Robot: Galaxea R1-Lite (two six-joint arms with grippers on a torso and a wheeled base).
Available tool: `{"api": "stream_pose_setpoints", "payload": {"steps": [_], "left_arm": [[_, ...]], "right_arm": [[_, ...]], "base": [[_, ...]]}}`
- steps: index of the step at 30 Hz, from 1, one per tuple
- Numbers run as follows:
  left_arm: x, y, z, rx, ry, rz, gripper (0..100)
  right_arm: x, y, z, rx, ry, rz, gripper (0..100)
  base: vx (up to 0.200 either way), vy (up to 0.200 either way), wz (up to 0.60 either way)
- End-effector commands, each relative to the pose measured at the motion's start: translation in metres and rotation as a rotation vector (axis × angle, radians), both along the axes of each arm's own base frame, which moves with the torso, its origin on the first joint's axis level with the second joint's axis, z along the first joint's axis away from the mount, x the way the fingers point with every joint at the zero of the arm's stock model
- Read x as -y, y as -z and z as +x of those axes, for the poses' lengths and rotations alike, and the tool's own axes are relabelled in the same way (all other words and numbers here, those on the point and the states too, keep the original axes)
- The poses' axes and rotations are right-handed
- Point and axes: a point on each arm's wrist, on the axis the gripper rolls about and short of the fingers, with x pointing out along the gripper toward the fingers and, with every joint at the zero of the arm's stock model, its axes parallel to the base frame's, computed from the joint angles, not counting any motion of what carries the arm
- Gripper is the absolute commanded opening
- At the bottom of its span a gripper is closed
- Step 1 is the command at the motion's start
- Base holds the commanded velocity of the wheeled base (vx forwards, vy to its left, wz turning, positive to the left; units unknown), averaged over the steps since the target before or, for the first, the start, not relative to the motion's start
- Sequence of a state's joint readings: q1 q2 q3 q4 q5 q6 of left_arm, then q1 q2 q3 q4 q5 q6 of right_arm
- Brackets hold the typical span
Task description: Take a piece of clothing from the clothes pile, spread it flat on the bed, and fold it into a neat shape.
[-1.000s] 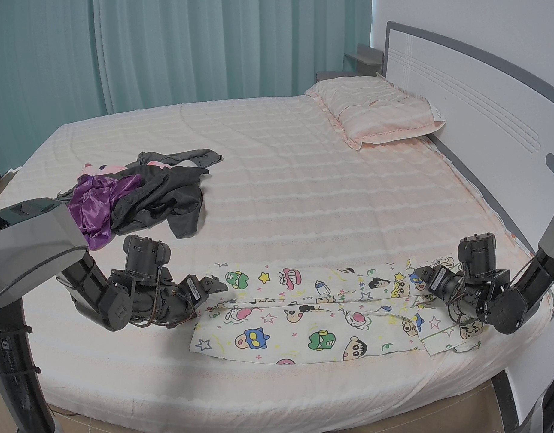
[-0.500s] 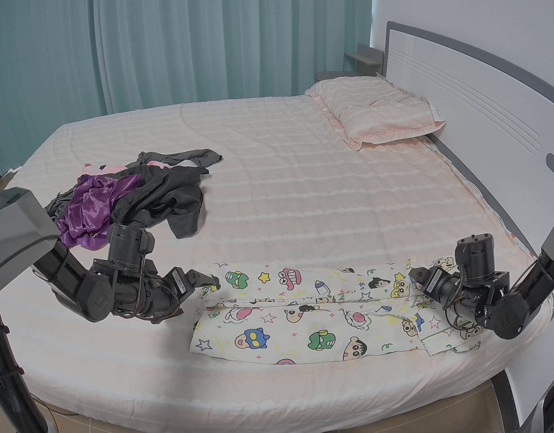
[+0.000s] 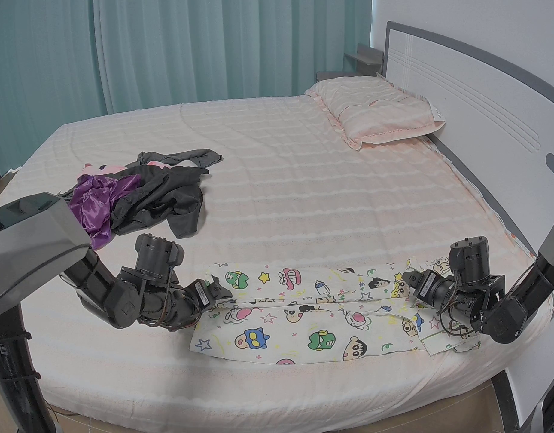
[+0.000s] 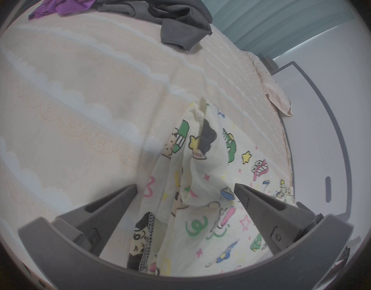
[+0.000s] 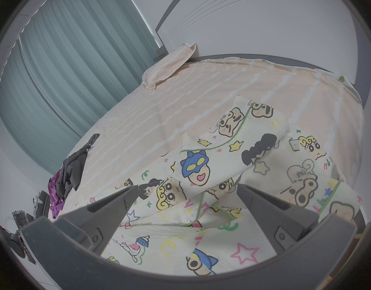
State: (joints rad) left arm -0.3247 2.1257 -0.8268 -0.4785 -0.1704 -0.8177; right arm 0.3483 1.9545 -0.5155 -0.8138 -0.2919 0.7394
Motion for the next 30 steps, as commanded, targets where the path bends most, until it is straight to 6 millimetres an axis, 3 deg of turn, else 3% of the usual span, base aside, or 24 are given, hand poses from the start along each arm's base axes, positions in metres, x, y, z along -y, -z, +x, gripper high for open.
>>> {"api": "stream_pose_setpoints", "payload": {"steps": [1, 12, 25, 26, 30], "left_arm": [[0.009, 0.020, 0.004, -0.040, 0.015, 0.020, 100], [0.013, 0.008, 0.014, 0.002, -0.016, -0.021, 100], [0.029, 0.016, 0.016, 0.004, 0.049, -0.005, 100], [0.029, 0.016, 0.015, 0.004, 0.047, -0.005, 0], [0.025, 0.015, 0.016, 0.002, 0.034, -0.007, 0]], "right_arm": [[-0.002, 0.000, 0.000, 0.001, -0.006, 0.001, 100], [-0.004, 0.001, -0.001, -0.003, -0.014, -0.002, 100], [-0.006, 0.006, 0.004, 0.037, -0.015, 0.012, 100], [-0.006, 0.006, 0.004, 0.040, -0.015, 0.013, 100], [-0.006, 0.005, 0.003, 0.043, -0.014, 0.014, 100]], "base": [[0.000, 0.000, 0.00], [0.000, 0.000, 0.00], [0.000, 0.000, 0.00], [0.000, 0.000, 0.00], [0.000, 0.000, 0.00]]}}
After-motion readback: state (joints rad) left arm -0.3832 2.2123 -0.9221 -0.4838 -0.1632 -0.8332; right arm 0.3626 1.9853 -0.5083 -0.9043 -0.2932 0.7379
